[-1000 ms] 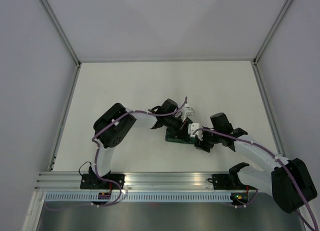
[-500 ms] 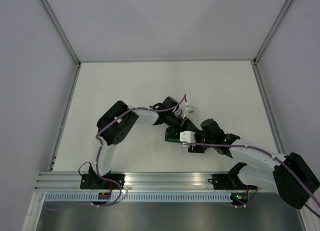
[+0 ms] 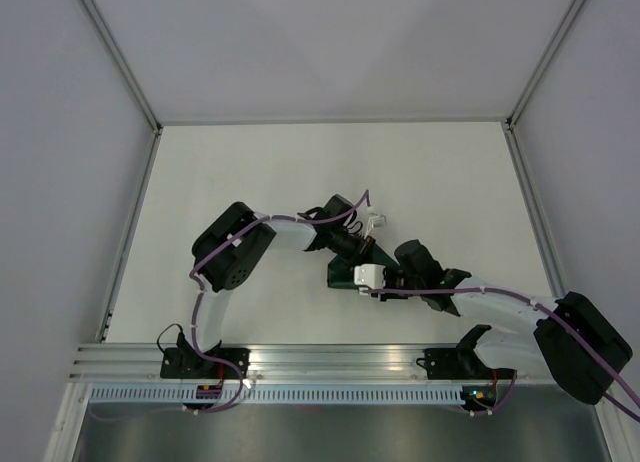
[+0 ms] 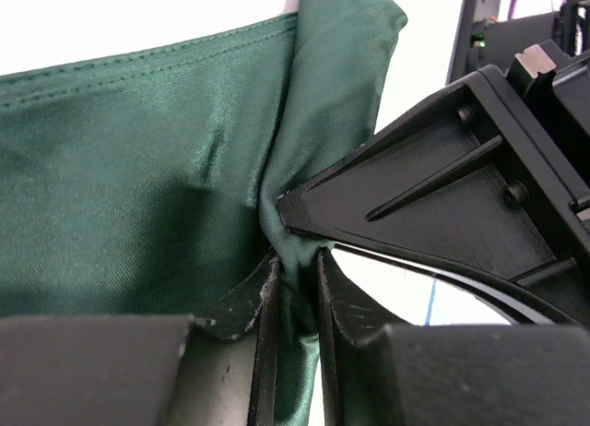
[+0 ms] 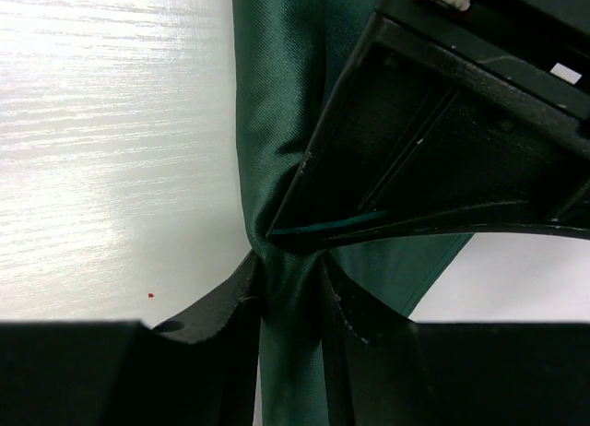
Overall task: Fold the napkin, place the utensils inside, and roll it up
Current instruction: Roll the napkin with the utensil
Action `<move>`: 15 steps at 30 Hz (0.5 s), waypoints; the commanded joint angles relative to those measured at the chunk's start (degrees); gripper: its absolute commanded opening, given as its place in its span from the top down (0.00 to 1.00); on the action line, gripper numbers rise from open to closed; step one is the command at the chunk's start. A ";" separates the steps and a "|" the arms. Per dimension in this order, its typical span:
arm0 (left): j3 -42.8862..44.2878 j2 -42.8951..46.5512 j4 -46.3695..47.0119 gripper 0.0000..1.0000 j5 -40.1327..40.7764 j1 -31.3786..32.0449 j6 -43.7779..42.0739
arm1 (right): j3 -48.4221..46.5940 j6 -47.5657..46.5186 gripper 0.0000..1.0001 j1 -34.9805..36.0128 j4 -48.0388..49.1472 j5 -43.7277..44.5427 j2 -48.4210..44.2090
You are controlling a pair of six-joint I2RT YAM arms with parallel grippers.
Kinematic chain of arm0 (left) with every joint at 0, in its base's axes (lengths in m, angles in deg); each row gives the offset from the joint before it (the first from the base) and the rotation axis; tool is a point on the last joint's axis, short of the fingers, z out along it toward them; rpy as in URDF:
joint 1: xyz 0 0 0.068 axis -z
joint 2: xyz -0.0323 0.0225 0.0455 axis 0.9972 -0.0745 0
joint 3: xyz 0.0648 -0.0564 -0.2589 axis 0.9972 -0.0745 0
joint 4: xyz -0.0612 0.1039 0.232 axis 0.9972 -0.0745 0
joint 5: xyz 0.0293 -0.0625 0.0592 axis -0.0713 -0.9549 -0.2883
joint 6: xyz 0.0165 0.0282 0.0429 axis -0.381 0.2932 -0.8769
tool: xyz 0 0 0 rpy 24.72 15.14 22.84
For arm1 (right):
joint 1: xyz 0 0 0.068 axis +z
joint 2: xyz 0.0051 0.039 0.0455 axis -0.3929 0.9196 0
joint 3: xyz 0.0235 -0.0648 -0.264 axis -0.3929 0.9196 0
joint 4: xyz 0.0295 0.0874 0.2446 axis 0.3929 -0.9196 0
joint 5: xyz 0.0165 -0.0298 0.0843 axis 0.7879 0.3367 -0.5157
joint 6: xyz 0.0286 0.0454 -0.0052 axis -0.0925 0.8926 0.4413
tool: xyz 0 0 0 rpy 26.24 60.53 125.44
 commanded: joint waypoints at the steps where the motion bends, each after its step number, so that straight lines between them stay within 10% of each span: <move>1: -2.48 3.09 -3.03 0.77 6.45 -0.10 3.33 | 1.39 0.42 0.78 0.03 -2.55 2.11 1.29; 15: -6.08 15.66 3.83 0.66 17.52 -3.35 6.58 | -0.63 1.21 0.84 -0.06 -5.19 -0.18 3.40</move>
